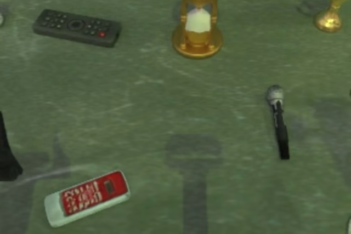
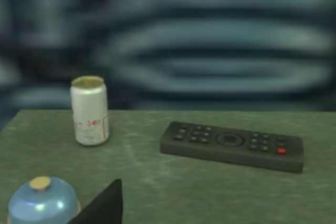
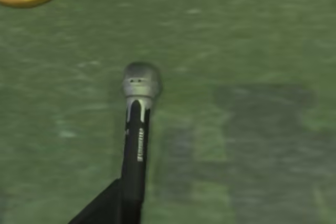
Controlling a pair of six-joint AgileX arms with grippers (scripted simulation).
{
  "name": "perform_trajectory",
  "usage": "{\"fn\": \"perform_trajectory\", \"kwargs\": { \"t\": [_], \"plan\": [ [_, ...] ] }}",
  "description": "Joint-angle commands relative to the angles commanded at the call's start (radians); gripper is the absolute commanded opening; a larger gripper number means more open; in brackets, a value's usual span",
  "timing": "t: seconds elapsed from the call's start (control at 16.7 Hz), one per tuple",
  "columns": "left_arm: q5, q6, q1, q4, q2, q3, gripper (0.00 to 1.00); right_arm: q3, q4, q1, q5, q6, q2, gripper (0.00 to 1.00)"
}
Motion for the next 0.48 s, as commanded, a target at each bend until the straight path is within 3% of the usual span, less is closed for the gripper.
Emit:
{"fn": "perform_trajectory", "kwargs": {
  "t": [0.48],
  "plan": [
    [0.000, 0.000, 0.000, 0.000, 0.000, 0.000, 1.00, 0.522, -0.380, 0.154, 0.018, 0.162, 0.754, 1.00]
  ]
}}
